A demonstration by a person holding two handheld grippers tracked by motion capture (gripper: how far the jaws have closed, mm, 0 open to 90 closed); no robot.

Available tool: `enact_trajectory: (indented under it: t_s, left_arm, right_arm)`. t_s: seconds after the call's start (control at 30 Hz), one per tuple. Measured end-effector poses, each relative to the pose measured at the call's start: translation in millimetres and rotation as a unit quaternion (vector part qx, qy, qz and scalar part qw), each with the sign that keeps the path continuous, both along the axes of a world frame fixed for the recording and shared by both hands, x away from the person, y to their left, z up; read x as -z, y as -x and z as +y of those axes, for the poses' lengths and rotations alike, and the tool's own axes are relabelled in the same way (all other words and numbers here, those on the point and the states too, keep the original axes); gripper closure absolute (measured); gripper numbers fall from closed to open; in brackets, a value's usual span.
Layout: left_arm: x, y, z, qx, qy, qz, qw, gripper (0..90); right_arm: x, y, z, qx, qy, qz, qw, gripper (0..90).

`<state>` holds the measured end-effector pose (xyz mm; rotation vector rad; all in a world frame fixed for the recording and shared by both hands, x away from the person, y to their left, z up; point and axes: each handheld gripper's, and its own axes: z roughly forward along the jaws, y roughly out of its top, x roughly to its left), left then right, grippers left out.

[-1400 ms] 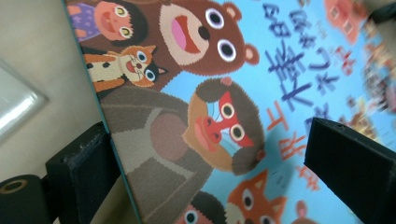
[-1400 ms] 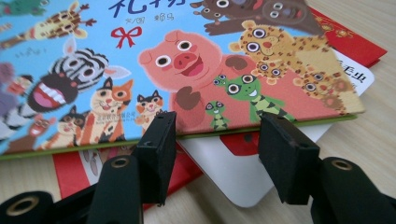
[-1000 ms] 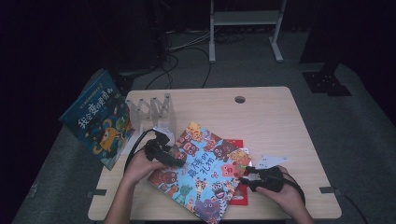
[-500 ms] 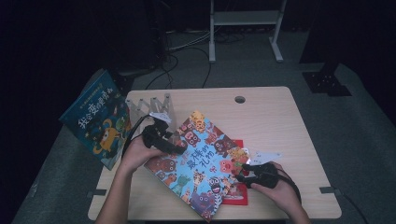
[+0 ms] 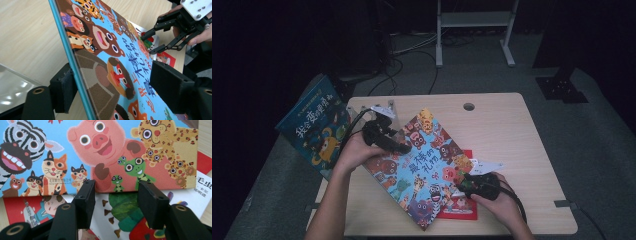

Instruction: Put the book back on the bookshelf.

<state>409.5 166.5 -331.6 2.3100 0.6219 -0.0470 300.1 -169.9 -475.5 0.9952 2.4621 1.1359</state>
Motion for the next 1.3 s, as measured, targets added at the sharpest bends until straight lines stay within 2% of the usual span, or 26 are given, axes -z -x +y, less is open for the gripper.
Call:
enact_trajectory:
  t_s: [0.27, 0.37, 0.6, 0.63, 0.7, 0.73, 0.77, 0.83, 0.93, 1.1, 1.23, 1.3]
  left_arm:
    - [-21.7, 2.2, -9.3, 0.015, -0.003, -0.029, 0.9995, 33.4]
    - [-29.3, 3.9, -11.8, 0.019, -0.009, -0.040, 0.9990, 36.7]
    - [-37.5, 7.6, -13.6, 0.023, -0.014, -0.048, 0.9985, 43.4]
    - [-37.0, 7.5, -13.9, 0.022, -0.017, -0.046, 0.9985, 44.8]
    - [-34.6, 6.8, -16.9, 0.030, -0.028, -0.031, 0.9987, 47.0]
    - [-32.3, 6.7, -20.4, 0.038, -0.032, -0.015, 0.9987, 48.2]
    - [-29.8, 7.4, -24.5, 0.044, -0.039, -0.006, 0.9983, 48.3]
    - [-28.5, 8.1, -27.5, 0.036, -0.060, -0.010, 0.9975, 51.0]
    - [-29.1, 3.5, -25.1, 0.028, -0.052, 0.014, 0.9982, 55.7]
    - [-34.5, 3.7, -28.3, 0.025, -0.052, 0.030, 0.9979, 59.4]
    - [-39.0, 1.3, -31.9, 0.037, -0.044, 0.044, 0.9974, 64.3]
    - [-41.1, 0.4, -34.2, 0.044, -0.041, 0.049, 0.9970, 65.8]
  right_arm:
    - [0.2, 0.1, 10.4, 0.014, 0.003, -0.005, 0.9999, 50.3]
    - [1.0, 0.5, 14.6, 0.021, 0.001, -0.014, 0.9997, 52.8]
    - [2.5, 0.4, 19.4, 0.027, -0.005, -0.021, 0.9994, 54.1]
    - [2.7, 0.0, 19.1, 0.025, -0.005, -0.023, 0.9994, 53.7]
    - [3.0, -0.2, 19.0, 0.025, -0.005, -0.024, 0.9994, 52.9]
    - [3.1, -0.4, 19.2, 0.026, -0.006, -0.024, 0.9994, 52.6]
    - [3.1, -0.5, 19.5, 0.026, -0.007, -0.023, 0.9994, 52.3]
    - [3.5, -0.7, 19.3, 0.025, -0.008, -0.025, 0.9994, 51.8]
    - [4.3, -0.9, 18.7, 0.022, -0.009, -0.029, 0.9993, 49.4]
    - [4.6, -2.7, 17.0, 0.017, -0.007, -0.034, 0.9993, 44.8]
    - [2.9, -3.3, 12.3, 0.013, -0.005, -0.034, 0.9993, 41.7]
    - [1.6, -4.4, 6.3, 0.021, -0.004, -0.044, 0.9988, 40.4]
